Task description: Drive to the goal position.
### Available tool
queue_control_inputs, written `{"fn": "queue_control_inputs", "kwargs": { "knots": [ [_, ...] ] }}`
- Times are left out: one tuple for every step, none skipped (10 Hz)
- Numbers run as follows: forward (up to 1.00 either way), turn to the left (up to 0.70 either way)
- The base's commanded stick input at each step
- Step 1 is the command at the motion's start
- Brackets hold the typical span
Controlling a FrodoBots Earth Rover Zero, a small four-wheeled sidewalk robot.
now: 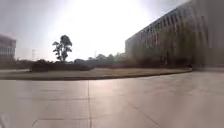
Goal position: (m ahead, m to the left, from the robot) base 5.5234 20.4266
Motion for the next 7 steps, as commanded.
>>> {"fn": "queue_control_inputs", "kwargs": {
  "knots": [
    [0.7,0.35],
    [0.7,0.35],
    [0.7,0.35],
    [0.7,0.35],
    [0.7,0.35],
    [0.7,0.34],
    [0.7,0.34]
  ]
}}
